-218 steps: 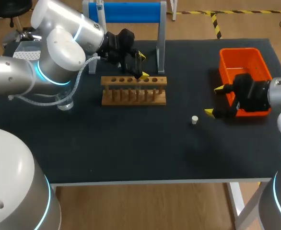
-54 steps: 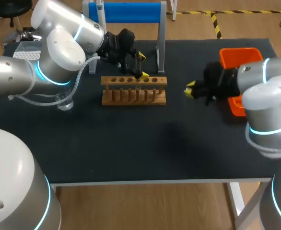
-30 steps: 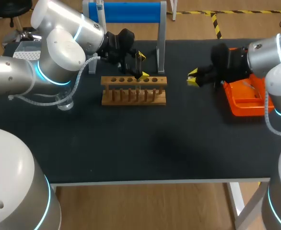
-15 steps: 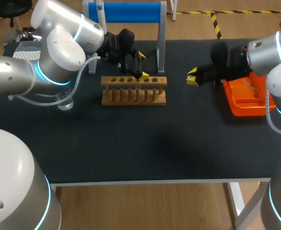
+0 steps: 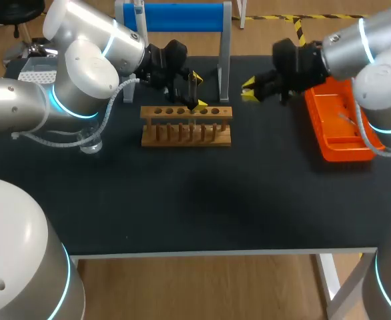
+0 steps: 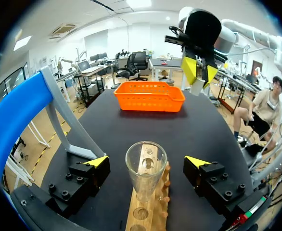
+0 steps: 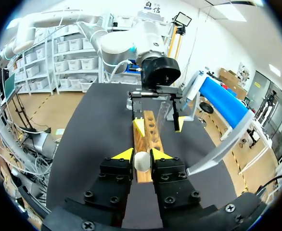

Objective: Invert the test tube, pick up the pipette, mount the tip to pipette, aspirate from beaker and dispense into the tube, eject the tip, return the pipette, and cap with the stopper.

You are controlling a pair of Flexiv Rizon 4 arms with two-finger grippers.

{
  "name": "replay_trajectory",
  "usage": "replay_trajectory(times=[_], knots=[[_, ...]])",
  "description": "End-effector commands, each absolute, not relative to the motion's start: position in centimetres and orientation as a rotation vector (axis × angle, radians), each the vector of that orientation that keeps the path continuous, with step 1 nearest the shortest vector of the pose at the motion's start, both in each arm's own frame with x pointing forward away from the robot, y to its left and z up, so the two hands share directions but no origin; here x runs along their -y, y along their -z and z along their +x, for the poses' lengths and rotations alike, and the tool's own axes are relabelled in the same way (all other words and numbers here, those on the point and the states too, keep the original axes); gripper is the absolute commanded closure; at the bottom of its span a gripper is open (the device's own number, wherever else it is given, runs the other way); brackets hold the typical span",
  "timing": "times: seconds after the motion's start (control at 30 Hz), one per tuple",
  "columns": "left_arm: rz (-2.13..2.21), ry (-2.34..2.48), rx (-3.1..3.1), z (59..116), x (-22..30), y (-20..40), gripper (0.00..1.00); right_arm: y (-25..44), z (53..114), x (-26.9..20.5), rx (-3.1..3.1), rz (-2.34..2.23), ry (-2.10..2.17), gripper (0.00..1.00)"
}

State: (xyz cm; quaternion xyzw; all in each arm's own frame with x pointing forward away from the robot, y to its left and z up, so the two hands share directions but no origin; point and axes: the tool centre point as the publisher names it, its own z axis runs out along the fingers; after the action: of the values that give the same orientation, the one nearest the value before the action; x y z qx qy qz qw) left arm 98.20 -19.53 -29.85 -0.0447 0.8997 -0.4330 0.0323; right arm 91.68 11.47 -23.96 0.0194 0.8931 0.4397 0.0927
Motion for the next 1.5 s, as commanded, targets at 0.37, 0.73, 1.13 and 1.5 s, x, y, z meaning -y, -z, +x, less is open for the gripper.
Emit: replay_trajectory(times=[0.37,0.73,1.13,1.5], knots=[[-0.135,1.333,-2.773,98.3,19.5,29.9,0.0,21.8,95.1,-15.8,-2.692,-0.046,-1.298,1.0],[-0.138,1.326,-2.772,98.2,19.3,29.9,0.0,20.9,95.7,-17.0,-2.678,-0.081,-1.293,1.0],[-0.184,1.321,-2.751,97.8,17.9,29.8,0.0,21.0,95.5,-17.6,-2.682,-0.098,-1.292,1.0],[-0.188,1.32,-2.742,97.5,17.5,29.8,0.0,20.8,95.9,-18.6,-2.687,-0.117,-1.293,1.0]])
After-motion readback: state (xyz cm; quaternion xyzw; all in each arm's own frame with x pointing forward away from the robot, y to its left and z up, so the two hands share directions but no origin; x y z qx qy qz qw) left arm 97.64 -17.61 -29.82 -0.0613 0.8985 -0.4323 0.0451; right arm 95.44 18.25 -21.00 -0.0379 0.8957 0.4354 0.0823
